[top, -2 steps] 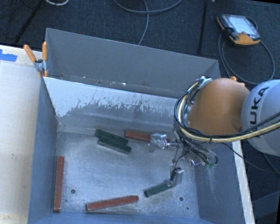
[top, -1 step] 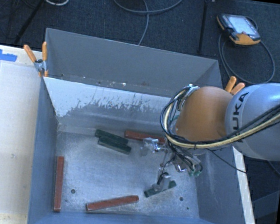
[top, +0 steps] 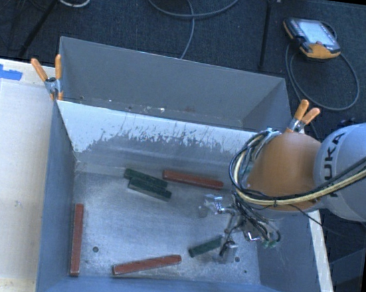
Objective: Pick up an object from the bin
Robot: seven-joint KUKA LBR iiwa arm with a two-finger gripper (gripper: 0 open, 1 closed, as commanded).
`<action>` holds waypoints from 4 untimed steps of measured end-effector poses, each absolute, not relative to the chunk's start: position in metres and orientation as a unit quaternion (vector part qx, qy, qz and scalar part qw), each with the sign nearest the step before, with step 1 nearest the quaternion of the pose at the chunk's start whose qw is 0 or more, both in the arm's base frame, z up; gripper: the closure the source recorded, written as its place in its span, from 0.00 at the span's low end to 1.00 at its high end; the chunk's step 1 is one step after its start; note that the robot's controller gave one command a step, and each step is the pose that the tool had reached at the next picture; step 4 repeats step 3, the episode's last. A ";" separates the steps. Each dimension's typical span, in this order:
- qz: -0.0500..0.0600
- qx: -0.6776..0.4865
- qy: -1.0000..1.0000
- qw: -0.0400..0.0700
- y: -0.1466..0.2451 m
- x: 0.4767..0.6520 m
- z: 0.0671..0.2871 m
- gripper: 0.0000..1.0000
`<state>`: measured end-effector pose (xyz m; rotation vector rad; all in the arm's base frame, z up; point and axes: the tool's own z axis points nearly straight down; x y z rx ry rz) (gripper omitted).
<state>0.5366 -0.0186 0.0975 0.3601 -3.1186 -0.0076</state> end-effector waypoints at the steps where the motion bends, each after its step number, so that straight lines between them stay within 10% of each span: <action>1: -0.001 0.413 -0.911 0.000 -0.049 0.537 0.070 1.00; 2: -0.001 0.413 -0.911 0.000 -0.049 0.537 0.070 1.00; 3: 0.000 0.446 -0.895 -0.002 -0.060 0.546 0.215 1.00; 4: 0.000 0.446 -0.895 -0.002 -0.060 0.546 0.215 1.00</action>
Offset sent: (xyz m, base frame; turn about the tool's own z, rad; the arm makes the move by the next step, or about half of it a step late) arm 0.0000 0.0000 0.0000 0.0000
